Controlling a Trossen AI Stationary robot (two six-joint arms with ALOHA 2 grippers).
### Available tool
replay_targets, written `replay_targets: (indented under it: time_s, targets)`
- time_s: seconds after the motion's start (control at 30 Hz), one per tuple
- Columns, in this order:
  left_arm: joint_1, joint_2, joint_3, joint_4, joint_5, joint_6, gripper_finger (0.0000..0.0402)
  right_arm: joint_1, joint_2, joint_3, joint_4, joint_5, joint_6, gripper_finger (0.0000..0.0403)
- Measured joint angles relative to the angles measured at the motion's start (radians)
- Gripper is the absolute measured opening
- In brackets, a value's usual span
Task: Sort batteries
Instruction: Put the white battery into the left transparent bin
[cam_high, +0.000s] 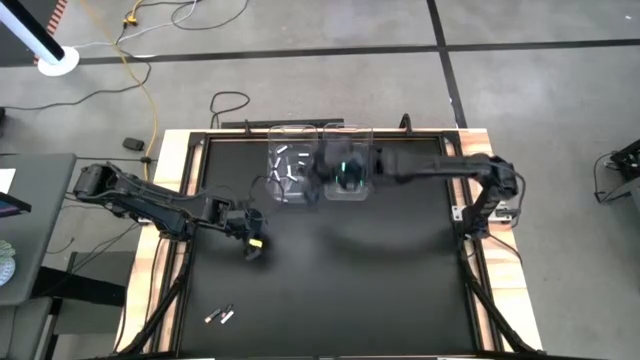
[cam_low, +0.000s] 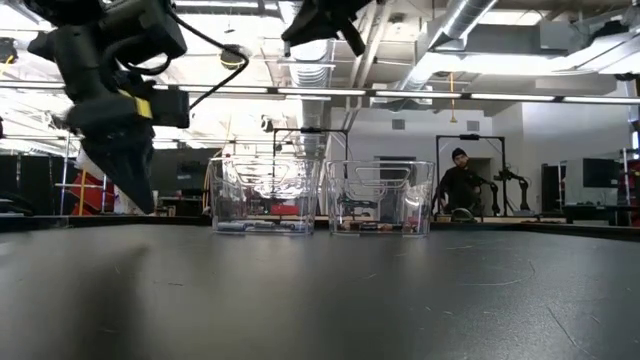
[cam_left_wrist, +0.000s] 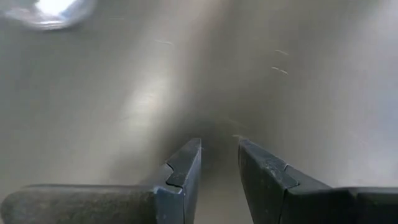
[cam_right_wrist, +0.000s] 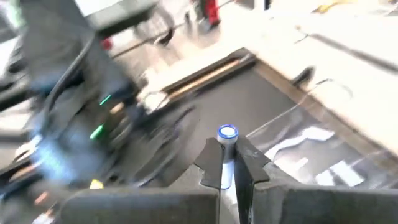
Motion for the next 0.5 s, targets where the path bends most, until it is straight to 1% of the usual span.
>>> replay_targets:
  time_s: [0.07, 0.1, 0.17, 0.27, 0.37, 0.5]
  targets:
    - [0.018, 0.0, 0.0, -0.007, -0.051, -0.049, 0.01, -0.061, 0.006, 0.031, 0.0, -0.022, -0.041, 0.0028]
    - [0.03, 0.0, 0.0, -0.007, -0.062, -0.064, 0.01, -0.09, 0.022, 0.056, 0.003, -0.04, -0.062, 0.0029]
    - [0.054, 0.0, 0.0, -0.005, -0.064, -0.08, 0.01, -0.145, 0.058, 0.113, -0.011, -0.1, -0.099, 0.0029]
    - [0.092, 0.0, 0.0, -0.004, -0.063, -0.092, 0.01, -0.201, 0.163, 0.236, -0.034, -0.187, -0.166, 0.0028]
    - [0.13, 0.0, 0.0, -0.005, -0.063, -0.115, 0.01, -0.234, 0.283, 0.379, -0.148, -0.208, -0.252, 0.0029]
    - [0.162, 0.0, 0.0, -0.013, -0.064, -0.154, 0.01, -0.272, 0.43, 0.545, -0.318, -0.209, -0.312, 0.003]
